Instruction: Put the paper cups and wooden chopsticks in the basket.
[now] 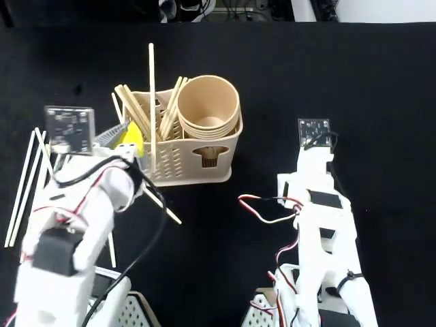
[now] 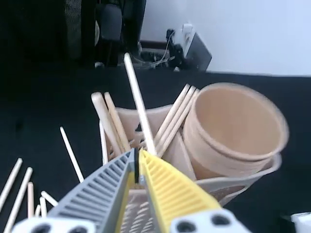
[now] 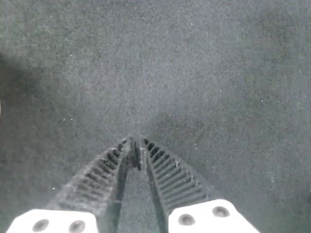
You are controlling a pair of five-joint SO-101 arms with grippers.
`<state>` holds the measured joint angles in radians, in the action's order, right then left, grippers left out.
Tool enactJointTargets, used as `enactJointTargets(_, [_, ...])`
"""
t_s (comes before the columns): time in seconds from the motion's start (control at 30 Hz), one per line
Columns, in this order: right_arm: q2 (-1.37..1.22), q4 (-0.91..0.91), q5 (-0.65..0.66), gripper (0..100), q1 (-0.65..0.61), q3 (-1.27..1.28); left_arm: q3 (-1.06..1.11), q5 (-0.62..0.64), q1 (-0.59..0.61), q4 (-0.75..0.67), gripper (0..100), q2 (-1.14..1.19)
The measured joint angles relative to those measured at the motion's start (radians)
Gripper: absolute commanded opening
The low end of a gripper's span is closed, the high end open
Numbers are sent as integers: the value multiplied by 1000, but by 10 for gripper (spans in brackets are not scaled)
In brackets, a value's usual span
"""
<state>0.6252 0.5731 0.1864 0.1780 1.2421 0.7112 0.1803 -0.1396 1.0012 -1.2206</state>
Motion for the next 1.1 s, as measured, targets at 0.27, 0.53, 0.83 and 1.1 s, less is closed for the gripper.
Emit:
enactJointTargets(0.27, [0,0,0,12,0,0,-310,-68,3,198,133,373])
enactJointTargets(0.53, [0,0,0,12,0,0,-733,-77,-2,430,217,931])
enactJointTargets(0.83, [0,0,0,12,0,0,-1146,-80,3,621,116,1252])
enactJointTargets(1.1, [0,0,0,12,0,0,-1293,-78,-2,683,30,1312])
